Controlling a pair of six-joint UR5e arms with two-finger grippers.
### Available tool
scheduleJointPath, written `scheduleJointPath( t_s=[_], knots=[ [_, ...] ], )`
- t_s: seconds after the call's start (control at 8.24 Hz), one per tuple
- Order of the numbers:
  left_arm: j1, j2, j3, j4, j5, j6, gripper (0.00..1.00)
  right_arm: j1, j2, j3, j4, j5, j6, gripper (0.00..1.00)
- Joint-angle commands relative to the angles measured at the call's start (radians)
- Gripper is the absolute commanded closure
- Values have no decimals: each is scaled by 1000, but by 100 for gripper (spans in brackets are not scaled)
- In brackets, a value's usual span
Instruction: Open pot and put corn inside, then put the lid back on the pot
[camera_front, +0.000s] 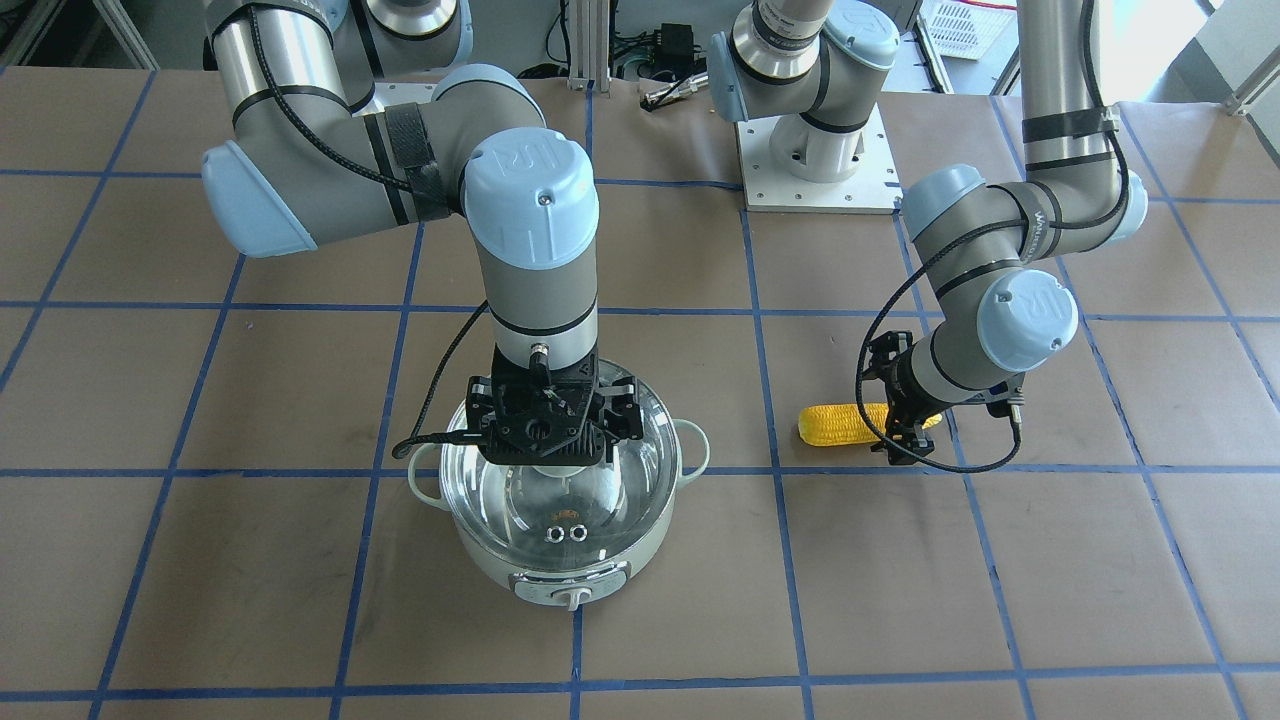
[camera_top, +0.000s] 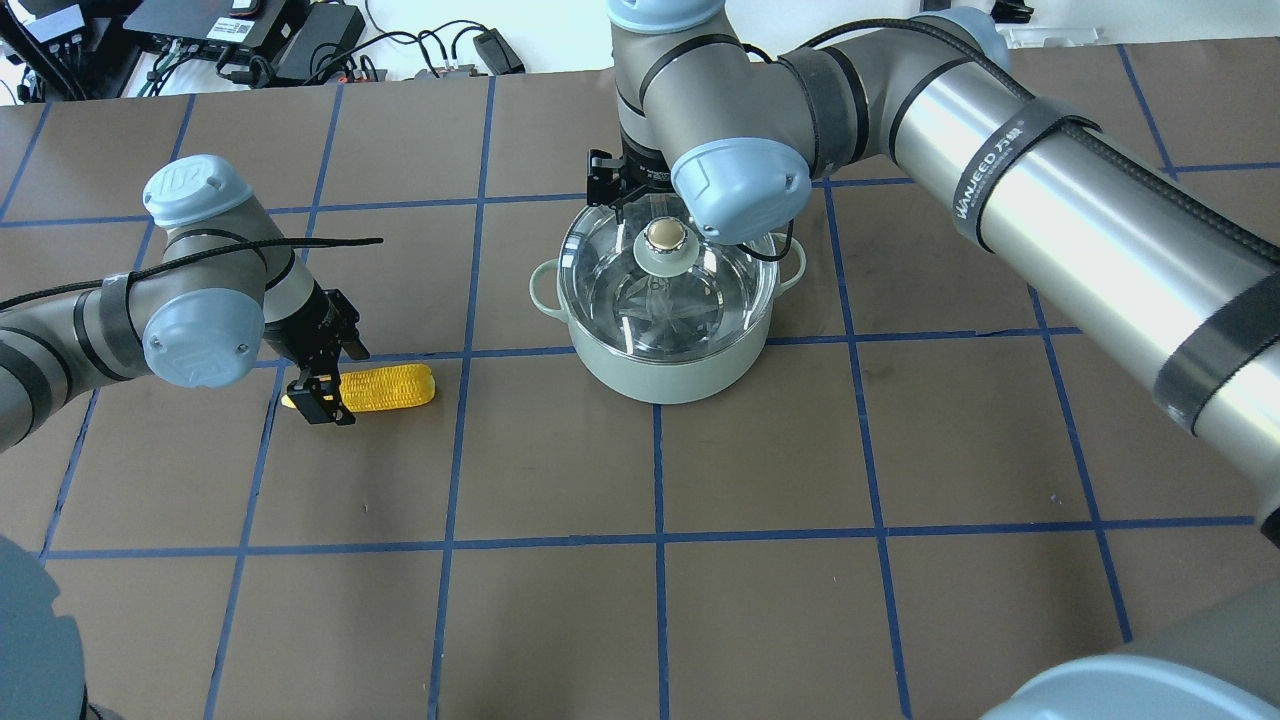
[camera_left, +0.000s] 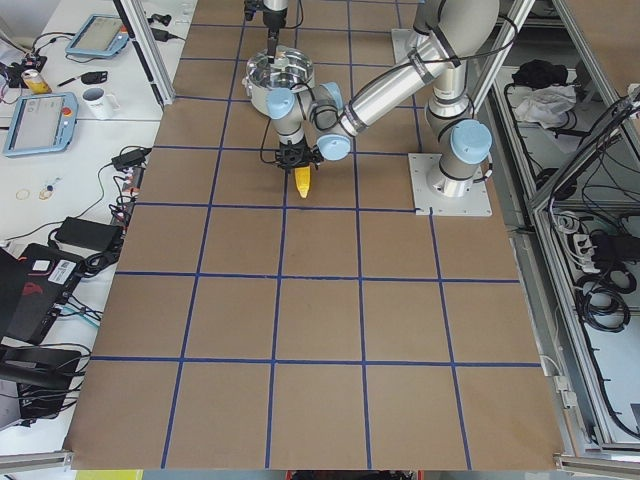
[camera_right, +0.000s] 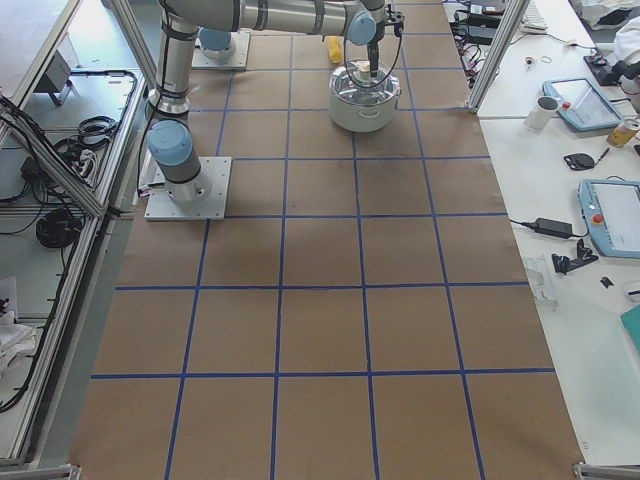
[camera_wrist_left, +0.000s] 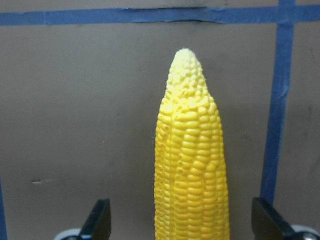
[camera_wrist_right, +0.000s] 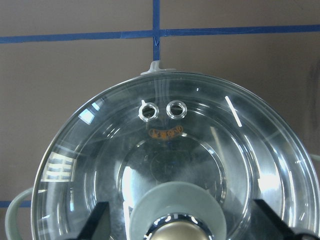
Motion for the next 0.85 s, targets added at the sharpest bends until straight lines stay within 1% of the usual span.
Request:
scheduleJointPath(
  t_s=[0.0, 0.12, 0.24, 0.36, 0.49, 0.61, 0.73],
  knots=[
    [0, -27, 0, 0, 6, -9, 0, 1, 3, 8, 23, -14, -4, 19],
    [-2, -28, 0, 2, 6, -6, 3, 1, 3, 8, 21, -12, -2, 19],
    [-3, -28, 0, 2, 6, -8, 16, 1, 5, 8, 21, -12, 3, 19],
    [-3, -24, 0, 0, 4, -52, 37, 1, 3, 6, 21, -11, 3, 19],
    [-3, -23, 0, 0, 4, -96, 61, 1, 2, 7, 21, -11, 3, 19],
    [-3, -21, 2, 0, 0, -104, 80, 1, -1, 8, 23, -11, 3, 20],
    [-3, -18, 2, -1, 0, -108, 100, 1, -2, 8, 23, -11, 3, 23]
  ],
)
